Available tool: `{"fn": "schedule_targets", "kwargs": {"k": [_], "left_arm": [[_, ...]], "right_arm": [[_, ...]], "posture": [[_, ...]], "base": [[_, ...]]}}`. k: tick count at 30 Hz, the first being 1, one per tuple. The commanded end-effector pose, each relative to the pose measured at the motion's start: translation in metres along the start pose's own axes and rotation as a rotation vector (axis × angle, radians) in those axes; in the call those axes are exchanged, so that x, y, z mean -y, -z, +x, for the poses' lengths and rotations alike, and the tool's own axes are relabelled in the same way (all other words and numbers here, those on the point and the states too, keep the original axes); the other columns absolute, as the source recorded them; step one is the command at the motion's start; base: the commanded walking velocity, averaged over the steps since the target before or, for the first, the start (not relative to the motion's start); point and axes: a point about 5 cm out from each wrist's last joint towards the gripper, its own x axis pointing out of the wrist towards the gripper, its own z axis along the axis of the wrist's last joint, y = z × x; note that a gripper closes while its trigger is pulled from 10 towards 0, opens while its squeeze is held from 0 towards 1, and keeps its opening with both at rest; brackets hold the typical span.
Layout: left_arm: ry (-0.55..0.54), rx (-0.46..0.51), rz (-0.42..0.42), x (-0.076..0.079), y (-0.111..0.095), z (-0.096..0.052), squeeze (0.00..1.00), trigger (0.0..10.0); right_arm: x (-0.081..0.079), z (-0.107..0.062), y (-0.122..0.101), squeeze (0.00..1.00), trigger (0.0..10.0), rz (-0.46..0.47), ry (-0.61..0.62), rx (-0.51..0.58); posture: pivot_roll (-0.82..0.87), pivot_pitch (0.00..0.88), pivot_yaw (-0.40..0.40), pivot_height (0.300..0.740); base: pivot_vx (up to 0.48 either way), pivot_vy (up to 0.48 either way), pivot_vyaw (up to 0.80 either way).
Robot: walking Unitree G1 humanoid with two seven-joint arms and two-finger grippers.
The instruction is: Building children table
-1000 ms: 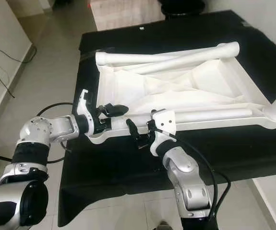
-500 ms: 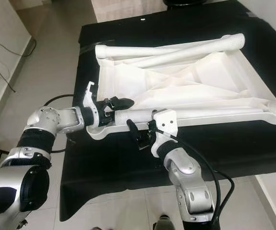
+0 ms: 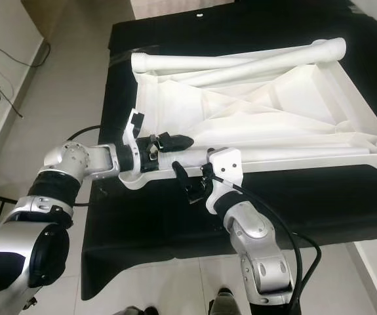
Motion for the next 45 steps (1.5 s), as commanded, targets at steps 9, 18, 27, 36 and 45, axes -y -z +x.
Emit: {"fn": "schedule_targets", "kwargs": {"k": [9,18,27,36,45], "left_arm": [[0.056,0.025,-0.001,0.001,0.001,-0.001,0.00,0.0],[0.079,0.034,-0.014,0.000,0.004,-0.003,0.00,0.0],[0.173,0.149,0.051,0.019,-0.011,-0.016,0.00,0.0],[0.374,0.226,0.102,0.055,-0.015,-0.034,0.00,0.0],[0.443,0.269,0.151,0.066,-0.003,-0.051,0.00,0.0]], "right_arm": [[-0.005,-0.002,0.010,0.00,10.0,0.035,-0.012,-0.046],[-0.004,-0.001,0.008,0.00,10.0,0.033,-0.005,-0.035],[0.028,0.004,-0.012,0.00,10.0,-0.012,0.072,0.039],[0.054,0.011,-0.039,0.00,10.0,0.002,0.108,0.129],[0.078,0.018,-0.072,0.00,10.0,0.094,0.158,0.248]], "posture": [[-0.18,0.211,0.128,0.740],[-0.19,0.195,0.130,0.740],[-0.22,0.162,0.121,0.740],[-0.23,0.144,0.117,0.740],[-0.22,0.125,0.109,0.740]], "base": [[0.000,0.000,0.00],[0.000,0.000,0.00],[0.000,0.000,0.00],[0.000,0.000,0.00],[0.000,0.000,0.00]]}}
